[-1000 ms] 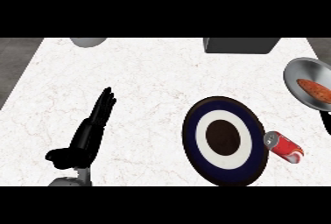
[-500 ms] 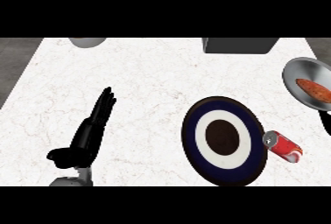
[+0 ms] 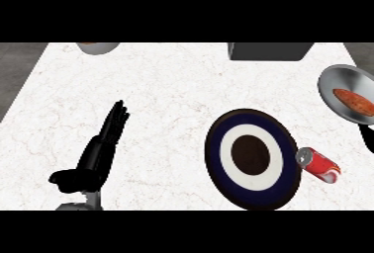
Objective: Pick the sweet potato from the plate and place it in the pan
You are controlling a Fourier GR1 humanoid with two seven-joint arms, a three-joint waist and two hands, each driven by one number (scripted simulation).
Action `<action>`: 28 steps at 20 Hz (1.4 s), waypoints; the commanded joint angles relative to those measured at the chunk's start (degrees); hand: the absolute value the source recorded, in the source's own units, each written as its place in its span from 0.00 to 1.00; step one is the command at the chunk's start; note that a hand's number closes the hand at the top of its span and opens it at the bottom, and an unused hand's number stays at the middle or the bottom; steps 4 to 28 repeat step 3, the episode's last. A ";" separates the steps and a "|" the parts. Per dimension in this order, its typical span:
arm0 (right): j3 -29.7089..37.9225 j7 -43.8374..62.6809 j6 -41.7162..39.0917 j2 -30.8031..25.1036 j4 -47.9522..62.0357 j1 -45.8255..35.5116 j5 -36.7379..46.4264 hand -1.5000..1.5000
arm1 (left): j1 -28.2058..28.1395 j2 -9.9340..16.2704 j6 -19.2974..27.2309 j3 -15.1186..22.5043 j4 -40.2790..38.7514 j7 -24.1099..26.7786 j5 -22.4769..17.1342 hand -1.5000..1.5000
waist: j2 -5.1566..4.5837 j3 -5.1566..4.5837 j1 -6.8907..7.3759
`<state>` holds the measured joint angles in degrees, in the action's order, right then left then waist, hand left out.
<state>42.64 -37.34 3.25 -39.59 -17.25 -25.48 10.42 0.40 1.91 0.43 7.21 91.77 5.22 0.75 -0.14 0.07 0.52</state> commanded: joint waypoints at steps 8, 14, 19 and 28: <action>-2.28 -2.58 5.09 -0.22 0.18 1.27 -0.08 0.00 | -1.35 1.50 -2.16 -1.49 1.73 0.09 -1.62 0.50 | -0.06 0.03 0.27; -2.28 -2.58 5.09 -0.22 0.18 1.27 -0.08 0.00 | -1.35 1.50 -2.16 -1.49 1.73 0.09 -1.62 0.50 | -0.06 0.03 0.27; -2.28 -2.58 5.09 -0.22 0.18 1.27 -0.08 0.00 | -1.35 1.50 -2.16 -1.49 1.73 0.09 -1.62 0.50 | -0.06 0.03 0.27; -2.28 -2.58 5.09 -0.22 0.18 1.27 -0.08 0.00 | -1.35 1.50 -2.16 -1.49 1.73 0.09 -1.62 0.50 | -0.06 0.03 0.27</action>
